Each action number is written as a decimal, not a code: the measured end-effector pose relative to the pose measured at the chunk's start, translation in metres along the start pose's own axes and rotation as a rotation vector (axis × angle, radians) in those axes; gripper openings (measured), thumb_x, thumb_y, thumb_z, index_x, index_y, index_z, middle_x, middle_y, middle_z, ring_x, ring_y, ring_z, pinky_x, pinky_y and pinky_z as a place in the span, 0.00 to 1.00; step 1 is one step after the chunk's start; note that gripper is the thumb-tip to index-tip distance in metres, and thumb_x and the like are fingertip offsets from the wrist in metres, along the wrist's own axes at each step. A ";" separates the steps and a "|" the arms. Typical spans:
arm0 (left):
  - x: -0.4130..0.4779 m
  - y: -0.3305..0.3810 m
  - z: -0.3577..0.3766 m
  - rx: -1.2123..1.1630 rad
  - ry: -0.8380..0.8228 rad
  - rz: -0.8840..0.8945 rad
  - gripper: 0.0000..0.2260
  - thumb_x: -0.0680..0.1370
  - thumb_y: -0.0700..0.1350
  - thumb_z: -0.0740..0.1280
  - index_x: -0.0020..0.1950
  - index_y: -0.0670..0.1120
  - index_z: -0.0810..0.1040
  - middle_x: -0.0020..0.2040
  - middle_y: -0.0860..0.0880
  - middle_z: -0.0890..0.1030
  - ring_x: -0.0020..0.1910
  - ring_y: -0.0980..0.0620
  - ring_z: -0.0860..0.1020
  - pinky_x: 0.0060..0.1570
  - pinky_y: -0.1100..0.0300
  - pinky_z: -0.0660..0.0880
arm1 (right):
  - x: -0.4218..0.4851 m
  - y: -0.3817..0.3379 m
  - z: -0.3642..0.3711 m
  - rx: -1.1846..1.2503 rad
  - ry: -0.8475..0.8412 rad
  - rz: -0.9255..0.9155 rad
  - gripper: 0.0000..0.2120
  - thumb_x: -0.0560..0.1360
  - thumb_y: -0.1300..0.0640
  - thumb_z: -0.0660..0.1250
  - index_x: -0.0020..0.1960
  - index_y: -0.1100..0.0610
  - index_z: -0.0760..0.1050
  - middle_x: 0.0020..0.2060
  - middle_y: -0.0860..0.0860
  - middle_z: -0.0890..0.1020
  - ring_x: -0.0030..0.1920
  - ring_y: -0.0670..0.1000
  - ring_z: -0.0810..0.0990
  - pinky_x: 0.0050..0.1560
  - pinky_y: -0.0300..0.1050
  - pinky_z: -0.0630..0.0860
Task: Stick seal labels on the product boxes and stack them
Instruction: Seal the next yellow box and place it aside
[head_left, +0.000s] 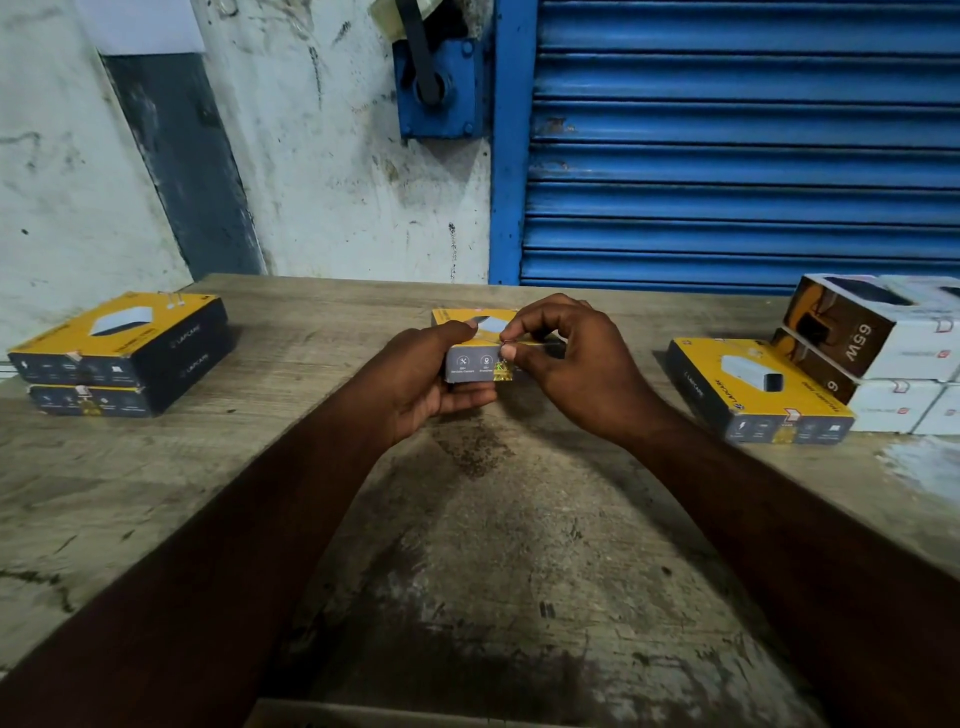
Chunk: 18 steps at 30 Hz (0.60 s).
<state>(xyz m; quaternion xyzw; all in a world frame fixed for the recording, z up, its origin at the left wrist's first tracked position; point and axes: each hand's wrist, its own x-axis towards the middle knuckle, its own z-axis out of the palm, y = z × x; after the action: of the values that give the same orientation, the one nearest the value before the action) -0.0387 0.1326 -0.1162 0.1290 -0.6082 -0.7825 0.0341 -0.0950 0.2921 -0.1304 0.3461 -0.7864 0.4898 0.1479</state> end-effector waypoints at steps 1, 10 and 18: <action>0.000 0.000 0.000 0.002 0.000 -0.002 0.05 0.83 0.44 0.64 0.52 0.45 0.77 0.43 0.43 0.82 0.33 0.50 0.83 0.34 0.55 0.83 | 0.000 0.000 0.000 -0.002 0.000 -0.001 0.11 0.74 0.59 0.76 0.43 0.43 0.79 0.48 0.46 0.82 0.54 0.50 0.77 0.57 0.57 0.77; 0.000 0.000 0.000 0.007 0.001 -0.013 0.05 0.83 0.45 0.64 0.52 0.46 0.77 0.46 0.42 0.82 0.36 0.49 0.83 0.35 0.54 0.83 | 0.000 0.003 -0.001 -0.024 -0.012 -0.002 0.08 0.73 0.59 0.76 0.45 0.47 0.81 0.48 0.47 0.82 0.53 0.49 0.77 0.56 0.50 0.75; 0.001 -0.001 0.000 0.035 -0.007 -0.030 0.05 0.83 0.44 0.63 0.56 0.44 0.76 0.45 0.42 0.81 0.33 0.50 0.83 0.32 0.56 0.83 | 0.001 0.002 -0.002 -0.048 -0.027 -0.007 0.09 0.73 0.60 0.76 0.46 0.47 0.80 0.48 0.47 0.81 0.51 0.47 0.76 0.50 0.32 0.69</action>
<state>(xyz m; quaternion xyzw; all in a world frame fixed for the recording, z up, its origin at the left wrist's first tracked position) -0.0398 0.1321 -0.1172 0.1361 -0.6199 -0.7726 0.0178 -0.0972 0.2942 -0.1303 0.3519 -0.7987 0.4654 0.1471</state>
